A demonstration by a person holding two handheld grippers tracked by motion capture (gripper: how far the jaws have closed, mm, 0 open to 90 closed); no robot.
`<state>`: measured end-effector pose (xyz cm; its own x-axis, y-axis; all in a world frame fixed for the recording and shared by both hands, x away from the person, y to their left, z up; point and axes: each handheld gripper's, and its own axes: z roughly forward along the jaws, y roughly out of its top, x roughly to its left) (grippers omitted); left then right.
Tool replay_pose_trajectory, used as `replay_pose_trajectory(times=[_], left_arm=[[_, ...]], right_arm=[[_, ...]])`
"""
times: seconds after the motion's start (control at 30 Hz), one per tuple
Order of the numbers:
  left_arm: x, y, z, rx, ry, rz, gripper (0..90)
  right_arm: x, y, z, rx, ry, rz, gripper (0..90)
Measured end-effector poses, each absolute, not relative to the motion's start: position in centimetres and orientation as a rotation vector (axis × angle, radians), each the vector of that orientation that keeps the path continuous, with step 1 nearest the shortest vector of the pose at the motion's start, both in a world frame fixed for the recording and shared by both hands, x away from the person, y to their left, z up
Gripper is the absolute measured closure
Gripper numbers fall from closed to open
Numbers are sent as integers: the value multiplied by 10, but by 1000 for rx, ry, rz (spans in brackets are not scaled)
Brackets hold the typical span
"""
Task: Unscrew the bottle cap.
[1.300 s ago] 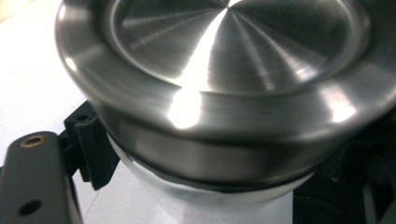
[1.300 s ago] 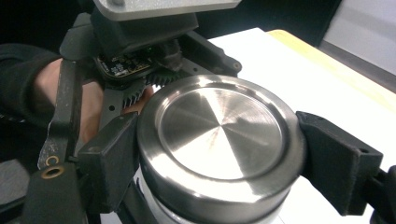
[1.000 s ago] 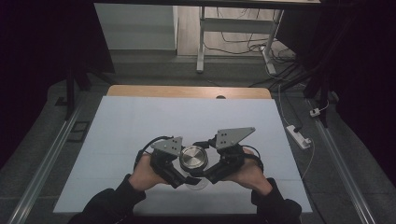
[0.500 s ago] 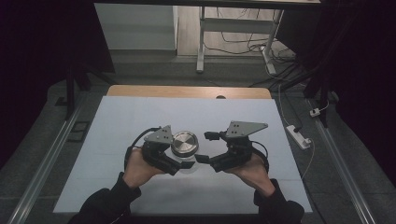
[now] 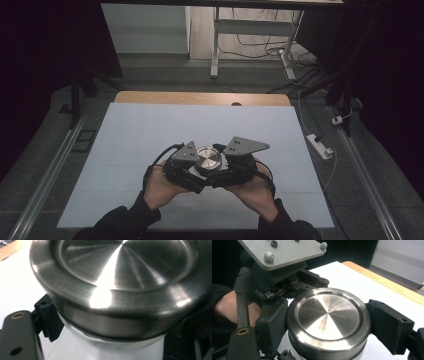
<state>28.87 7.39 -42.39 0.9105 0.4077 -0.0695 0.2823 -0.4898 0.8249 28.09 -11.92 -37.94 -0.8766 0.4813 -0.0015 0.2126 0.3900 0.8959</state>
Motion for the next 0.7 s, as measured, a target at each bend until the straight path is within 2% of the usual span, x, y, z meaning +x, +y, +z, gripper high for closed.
replay_pose_trajectory(times=[0.07,0.17,0.2,0.23,0.33,0.4,0.47,0.5,0.53,0.7], left_arm=[[291,76,-424,2123,429,136,159],[295,83,-427,2103,265,-7,159],[295,83,-427,2103,265,-7,159],[295,85,-428,2078,155,-87,159],[291,81,-428,2078,83,-134,159],[291,78,-429,2093,140,-100,159],[292,77,-428,2111,178,-67,159],[293,77,-428,2152,262,18,159],[295,77,-429,2160,301,44,159],[298,78,-433,2151,419,87,159]], right_arm=[[281,-121,-378,583,2411,1487,194],[283,-125,-377,447,2485,1531,195],[285,-128,-377,391,2527,1578,195],[289,-132,-377,313,2581,1646,196],[299,-138,-381,183,2687,1800,193],[306,-142,-383,202,2734,1833,184],[308,-145,-381,315,2700,1806,137],[308,-147,-377,375,2663,1782,129],[307,-148,-375,403,2637,1749,122],[292,-135,-372,495,2542,1520,112]])
